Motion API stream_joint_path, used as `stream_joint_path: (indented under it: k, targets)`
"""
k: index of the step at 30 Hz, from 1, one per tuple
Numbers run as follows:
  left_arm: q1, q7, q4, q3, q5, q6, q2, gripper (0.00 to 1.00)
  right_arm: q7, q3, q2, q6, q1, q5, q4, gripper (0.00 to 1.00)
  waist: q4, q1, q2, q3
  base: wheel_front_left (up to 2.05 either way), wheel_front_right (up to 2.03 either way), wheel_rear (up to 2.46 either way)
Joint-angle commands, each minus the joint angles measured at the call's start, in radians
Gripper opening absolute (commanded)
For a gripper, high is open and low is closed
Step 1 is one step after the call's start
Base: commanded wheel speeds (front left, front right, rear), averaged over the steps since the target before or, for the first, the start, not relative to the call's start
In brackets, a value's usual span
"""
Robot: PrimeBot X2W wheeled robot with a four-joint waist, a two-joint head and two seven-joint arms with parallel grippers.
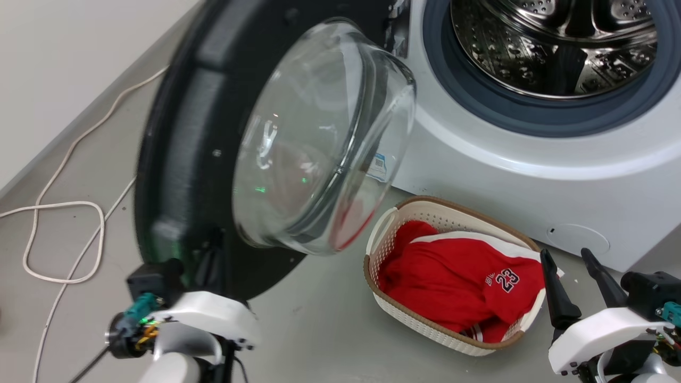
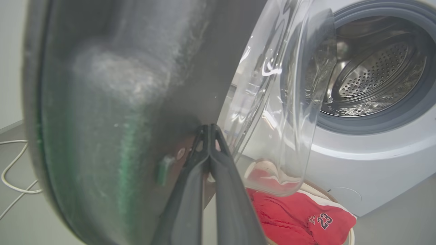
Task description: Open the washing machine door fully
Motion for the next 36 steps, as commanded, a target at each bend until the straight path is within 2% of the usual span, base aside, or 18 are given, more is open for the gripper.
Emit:
stream_joint_path:
  k: [1,11,18,22,28,36]
  targets:
    - [-0.012,-0.014,0.023,0.034,-0.013,-0.005,0.019,0.00,0.003,-0.001,-0.006,0.002,-0.015,-0.004,-0.007,1.00,-0.014,0.0000,0.0000,0.015,0.00,0.00,0.00]
    - [-0.075,-0.091,0.158,0.187,-0.094,-0.045,0.081,0.00,0.026,-0.019,-0.019,0.002,-0.032,-0.009,-0.035,1.00,-0.064,0.0000,0.0000,0.082,0.00,0.00,0.00]
    - [-0.138,-0.124,0.257,0.262,-0.136,-0.095,0.113,0.00,0.039,-0.023,-0.027,0.002,-0.046,-0.012,-0.065,1.00,-0.078,0.0000,0.0000,0.122,0.00,0.00,0.00]
    - [-0.197,-0.139,0.346,0.291,-0.156,-0.147,0.127,0.00,0.055,-0.025,-0.030,0.002,-0.052,-0.020,-0.087,1.00,-0.078,0.0000,0.0000,0.145,0.00,0.00,0.00]
    - [-0.262,-0.150,0.466,0.322,-0.154,-0.200,0.155,0.00,0.072,-0.022,-0.036,0.002,-0.058,-0.023,-0.108,1.00,-0.082,0.0000,0.0000,0.158,0.00,0.00,0.00]
    - [-0.304,-0.156,0.546,0.335,-0.119,-0.243,0.140,0.00,0.085,-0.028,-0.036,0.002,-0.062,-0.028,-0.119,1.00,-0.080,0.0000,0.0000,0.160,0.00,0.00,0.00]
